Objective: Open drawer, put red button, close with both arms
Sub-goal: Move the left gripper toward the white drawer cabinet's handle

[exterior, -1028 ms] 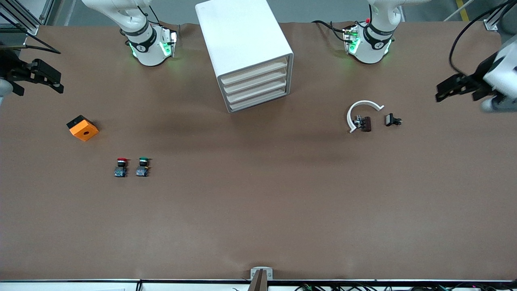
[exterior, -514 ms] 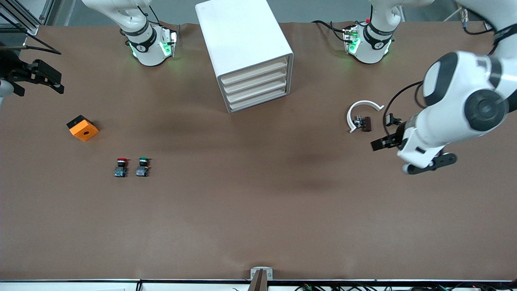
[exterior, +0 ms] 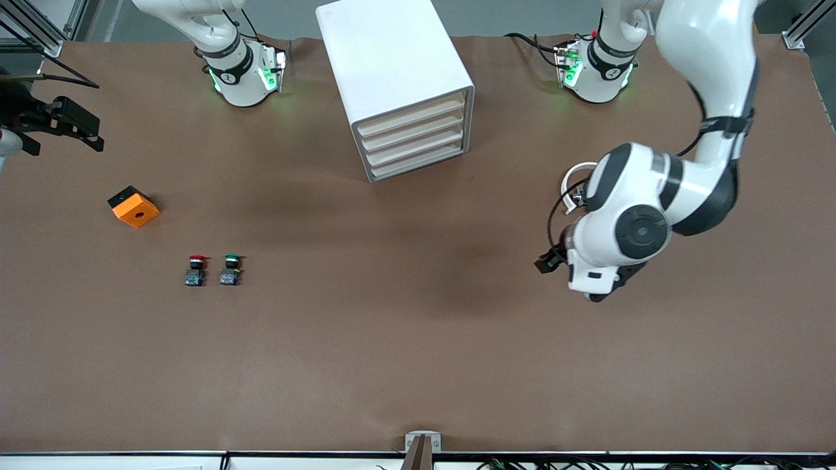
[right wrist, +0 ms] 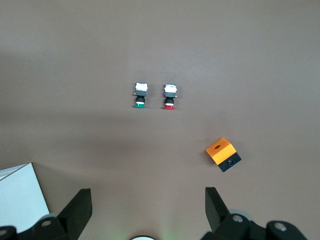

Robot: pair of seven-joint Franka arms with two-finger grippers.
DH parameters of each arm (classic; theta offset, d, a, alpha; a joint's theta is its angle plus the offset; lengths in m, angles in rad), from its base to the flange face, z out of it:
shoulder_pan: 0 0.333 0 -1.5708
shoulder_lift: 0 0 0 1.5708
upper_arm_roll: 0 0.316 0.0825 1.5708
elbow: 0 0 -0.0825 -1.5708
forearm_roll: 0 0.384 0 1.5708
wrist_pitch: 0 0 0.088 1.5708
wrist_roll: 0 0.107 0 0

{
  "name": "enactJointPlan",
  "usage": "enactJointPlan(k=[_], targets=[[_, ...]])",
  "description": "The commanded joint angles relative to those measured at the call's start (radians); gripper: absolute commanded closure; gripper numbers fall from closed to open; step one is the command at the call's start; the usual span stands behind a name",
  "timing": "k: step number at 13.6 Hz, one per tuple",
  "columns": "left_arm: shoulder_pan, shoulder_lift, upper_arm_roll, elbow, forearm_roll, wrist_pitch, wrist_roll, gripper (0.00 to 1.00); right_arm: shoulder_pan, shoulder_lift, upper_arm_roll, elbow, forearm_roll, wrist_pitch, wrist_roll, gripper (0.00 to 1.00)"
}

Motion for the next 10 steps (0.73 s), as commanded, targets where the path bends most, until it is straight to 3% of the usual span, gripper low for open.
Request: enactJointPlan(k=[1, 5, 10], targets=[[-0.01, 0.055, 0.003, 0.04, -0.101, -0.01, -0.251, 0.0, 0.006, 0.014, 0.0, 0.023, -0.016, -0.004, -0.008, 0.0], [-0.018, 0.063, 0.004, 0.04, -0.265, -0.015, -0.477, 0.0, 0.006, 0.018, 0.0, 0.023, -0.016, -0.004, -0.008, 0.0], [-0.019, 0.095, 0.004, 0.04, -0.368, -0.021, -0.633, 0.0, 0.006, 0.018, 0.0, 0.023, -0.018, -0.004, -0.008, 0.0]])
